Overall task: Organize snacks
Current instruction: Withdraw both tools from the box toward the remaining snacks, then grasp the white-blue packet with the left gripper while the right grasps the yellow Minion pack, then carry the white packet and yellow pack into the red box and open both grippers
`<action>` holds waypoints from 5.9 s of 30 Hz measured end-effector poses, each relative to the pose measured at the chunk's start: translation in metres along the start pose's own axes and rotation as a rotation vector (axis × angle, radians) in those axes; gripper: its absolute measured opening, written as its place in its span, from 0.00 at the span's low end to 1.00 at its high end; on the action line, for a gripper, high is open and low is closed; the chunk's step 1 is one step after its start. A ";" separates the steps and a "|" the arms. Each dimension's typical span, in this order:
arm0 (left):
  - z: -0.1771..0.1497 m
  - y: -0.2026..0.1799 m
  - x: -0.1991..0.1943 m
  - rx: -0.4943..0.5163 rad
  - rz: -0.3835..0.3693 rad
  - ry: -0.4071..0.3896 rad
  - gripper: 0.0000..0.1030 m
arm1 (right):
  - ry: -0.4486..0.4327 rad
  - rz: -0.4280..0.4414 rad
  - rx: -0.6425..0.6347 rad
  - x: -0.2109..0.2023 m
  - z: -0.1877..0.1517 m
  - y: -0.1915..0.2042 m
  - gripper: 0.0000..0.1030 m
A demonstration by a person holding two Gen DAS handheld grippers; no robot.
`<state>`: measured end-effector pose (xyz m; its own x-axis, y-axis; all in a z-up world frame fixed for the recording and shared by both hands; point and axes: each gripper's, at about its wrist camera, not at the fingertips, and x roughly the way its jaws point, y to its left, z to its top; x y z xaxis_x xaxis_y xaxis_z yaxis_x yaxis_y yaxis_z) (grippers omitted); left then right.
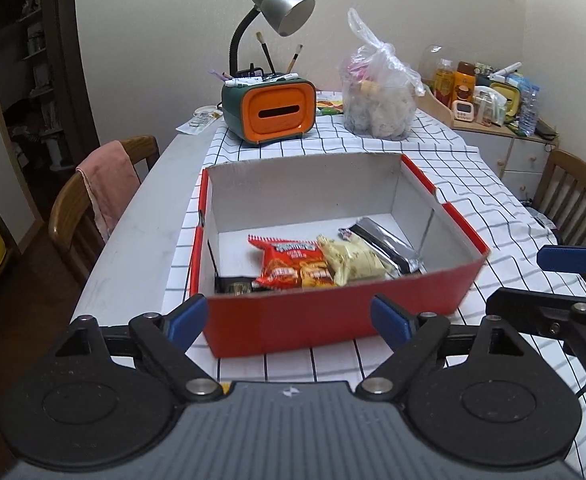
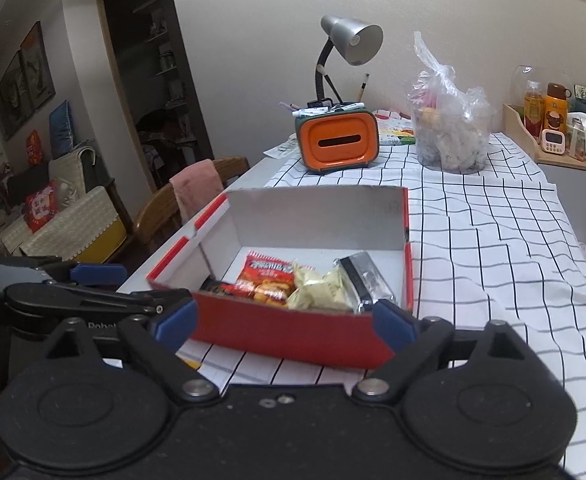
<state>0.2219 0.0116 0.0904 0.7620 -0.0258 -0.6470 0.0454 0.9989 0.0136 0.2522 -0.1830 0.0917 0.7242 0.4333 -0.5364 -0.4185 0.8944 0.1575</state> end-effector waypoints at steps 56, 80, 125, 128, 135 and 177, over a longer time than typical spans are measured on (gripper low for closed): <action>-0.167 0.010 -0.017 0.044 -0.046 0.321 0.81 | 0.452 0.092 -0.320 0.005 -0.167 0.132 0.66; -0.166 0.028 -0.030 -0.021 -0.124 0.277 0.46 | 0.416 0.079 -0.303 -0.005 -0.164 0.129 0.50; 0.062 0.005 0.046 -0.062 0.041 -0.058 0.46 | 0.002 -0.120 -0.111 0.053 0.062 -0.020 0.50; 0.064 0.006 0.069 -0.068 0.049 -0.022 0.46 | 0.045 -0.128 -0.122 0.074 0.059 -0.027 0.50; 0.061 0.003 0.109 -0.036 0.094 0.045 0.46 | 0.138 -0.135 -0.156 0.118 0.051 -0.025 0.50; 0.049 -0.003 0.067 0.002 0.015 0.018 0.65 | 0.106 -0.063 -0.111 0.079 0.046 -0.013 0.78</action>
<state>0.3044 0.0052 0.0843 0.7508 -0.0104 -0.6605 0.0358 0.9990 0.0250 0.3399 -0.1558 0.0857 0.6916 0.3573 -0.6277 -0.4361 0.8994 0.0315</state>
